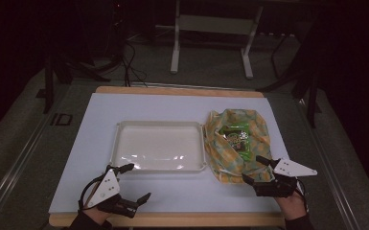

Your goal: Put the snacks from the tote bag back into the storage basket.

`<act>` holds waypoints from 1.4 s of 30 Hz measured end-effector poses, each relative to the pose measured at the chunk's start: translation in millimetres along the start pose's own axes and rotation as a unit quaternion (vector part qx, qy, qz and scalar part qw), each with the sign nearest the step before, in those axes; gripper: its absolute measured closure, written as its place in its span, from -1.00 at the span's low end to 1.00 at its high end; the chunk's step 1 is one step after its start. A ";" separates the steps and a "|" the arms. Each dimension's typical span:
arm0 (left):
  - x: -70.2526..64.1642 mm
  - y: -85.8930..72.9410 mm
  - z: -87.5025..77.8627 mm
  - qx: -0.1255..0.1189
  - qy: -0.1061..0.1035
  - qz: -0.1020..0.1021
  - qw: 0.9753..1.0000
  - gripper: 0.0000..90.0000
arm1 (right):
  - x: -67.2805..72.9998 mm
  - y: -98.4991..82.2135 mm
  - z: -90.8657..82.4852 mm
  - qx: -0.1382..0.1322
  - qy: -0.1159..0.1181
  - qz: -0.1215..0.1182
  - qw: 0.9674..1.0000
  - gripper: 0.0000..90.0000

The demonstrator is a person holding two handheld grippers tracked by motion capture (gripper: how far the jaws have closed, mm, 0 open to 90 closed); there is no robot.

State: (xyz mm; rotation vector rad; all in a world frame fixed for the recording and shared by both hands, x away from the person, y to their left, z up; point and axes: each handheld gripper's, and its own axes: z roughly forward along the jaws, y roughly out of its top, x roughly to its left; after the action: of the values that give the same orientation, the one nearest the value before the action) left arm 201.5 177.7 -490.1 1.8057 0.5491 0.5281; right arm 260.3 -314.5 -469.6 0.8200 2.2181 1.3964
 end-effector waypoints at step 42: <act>-5.0 1.2 7.2 0.003 -0.009 -0.002 1.000 -0.99 | 24.7 28.8 -3.1 0.021 0.081 -0.069 0.994 -0.75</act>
State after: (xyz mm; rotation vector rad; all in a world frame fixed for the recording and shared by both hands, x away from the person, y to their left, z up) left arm 202.0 168.9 -491.5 1.8125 0.5422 0.5071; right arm 247.6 -290.8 -442.7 0.5724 2.3818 1.3983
